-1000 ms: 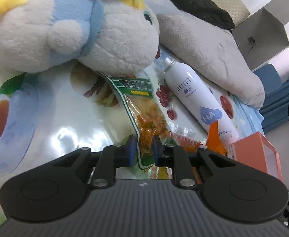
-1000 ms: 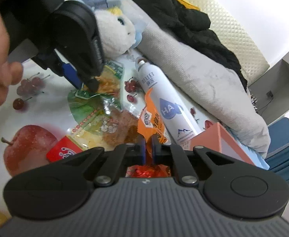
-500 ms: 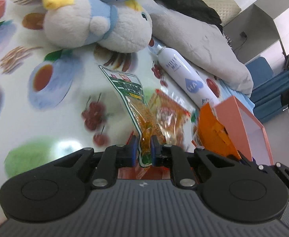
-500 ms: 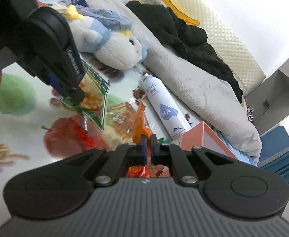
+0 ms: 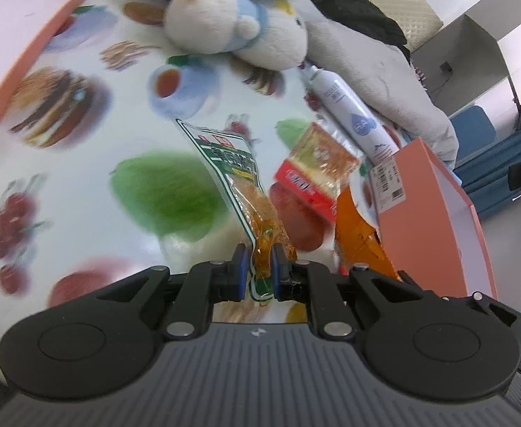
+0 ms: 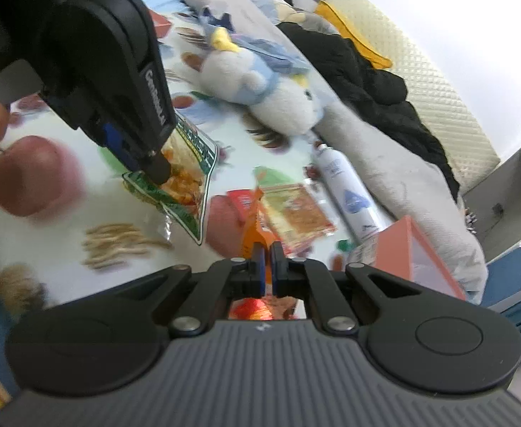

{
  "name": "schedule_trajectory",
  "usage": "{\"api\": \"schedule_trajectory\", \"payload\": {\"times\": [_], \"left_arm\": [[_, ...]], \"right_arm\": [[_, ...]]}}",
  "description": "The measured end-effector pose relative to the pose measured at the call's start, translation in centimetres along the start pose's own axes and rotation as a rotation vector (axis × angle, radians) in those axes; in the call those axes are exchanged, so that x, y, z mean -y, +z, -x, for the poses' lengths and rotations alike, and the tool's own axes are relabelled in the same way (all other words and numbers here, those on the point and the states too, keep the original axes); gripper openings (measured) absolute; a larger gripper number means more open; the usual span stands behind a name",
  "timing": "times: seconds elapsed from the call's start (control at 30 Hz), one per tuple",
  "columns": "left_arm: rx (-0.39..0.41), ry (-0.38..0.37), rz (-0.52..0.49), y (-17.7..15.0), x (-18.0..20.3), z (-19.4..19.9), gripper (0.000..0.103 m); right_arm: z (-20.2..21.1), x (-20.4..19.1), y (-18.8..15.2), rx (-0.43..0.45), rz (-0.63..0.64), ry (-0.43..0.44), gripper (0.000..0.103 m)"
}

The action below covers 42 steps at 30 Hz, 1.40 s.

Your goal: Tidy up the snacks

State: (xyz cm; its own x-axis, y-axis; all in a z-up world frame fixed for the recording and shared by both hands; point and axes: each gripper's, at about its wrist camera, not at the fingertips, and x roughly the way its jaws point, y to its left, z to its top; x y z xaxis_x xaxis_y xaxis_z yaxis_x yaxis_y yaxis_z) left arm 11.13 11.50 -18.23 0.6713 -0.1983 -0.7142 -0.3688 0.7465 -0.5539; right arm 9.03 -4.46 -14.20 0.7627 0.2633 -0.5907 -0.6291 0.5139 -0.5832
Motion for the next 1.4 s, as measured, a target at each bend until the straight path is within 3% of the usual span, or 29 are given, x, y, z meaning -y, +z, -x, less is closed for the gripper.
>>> {"api": "schedule_trajectory", "payload": {"times": [0.3,0.47,0.5,0.53,0.6,0.7,0.77,1.17,1.4], "left_arm": [[-0.037,0.019,0.019,-1.9,-3.8,2.9,0.017],[-0.031,0.031,0.051,-2.3,-5.0,3.5,0.026],[-0.034,0.034,0.053,-2.3,-5.0,3.5,0.035],[-0.037,0.042,0.053,-2.3,-5.1,3.5,0.052],[-0.027,0.058,0.052,-2.3,-4.9,3.6,0.071],[-0.016,0.068,0.050,-2.1,-4.6,3.6,0.082],[-0.017,0.104,0.045,-1.9,-4.3,3.1,0.088],[-0.023,0.227,-0.069,-0.9,-2.6,-0.5,0.095],[-0.031,0.304,-0.208,-1.3,-0.8,-2.2,0.095]], "right_arm": [[1.3,-3.1,-1.0,-0.019,-0.062,0.115,0.009],[1.3,-2.3,-1.5,-0.029,-0.212,0.211,0.014],[1.2,-2.0,-1.6,-0.027,-0.238,0.220,0.021],[1.3,-1.9,-1.7,-0.026,-0.255,0.231,0.027],[1.4,-1.5,-1.9,-0.023,-0.296,0.286,0.057],[1.6,-0.8,-2.3,-0.016,-0.368,0.334,0.085],[1.4,-0.1,-2.6,-0.012,-0.427,0.347,0.086],[-2.8,3.8,-4.7,-0.022,-0.693,0.320,0.086],[-5.7,2.2,-5.7,-0.074,-0.652,0.340,0.086]]}}
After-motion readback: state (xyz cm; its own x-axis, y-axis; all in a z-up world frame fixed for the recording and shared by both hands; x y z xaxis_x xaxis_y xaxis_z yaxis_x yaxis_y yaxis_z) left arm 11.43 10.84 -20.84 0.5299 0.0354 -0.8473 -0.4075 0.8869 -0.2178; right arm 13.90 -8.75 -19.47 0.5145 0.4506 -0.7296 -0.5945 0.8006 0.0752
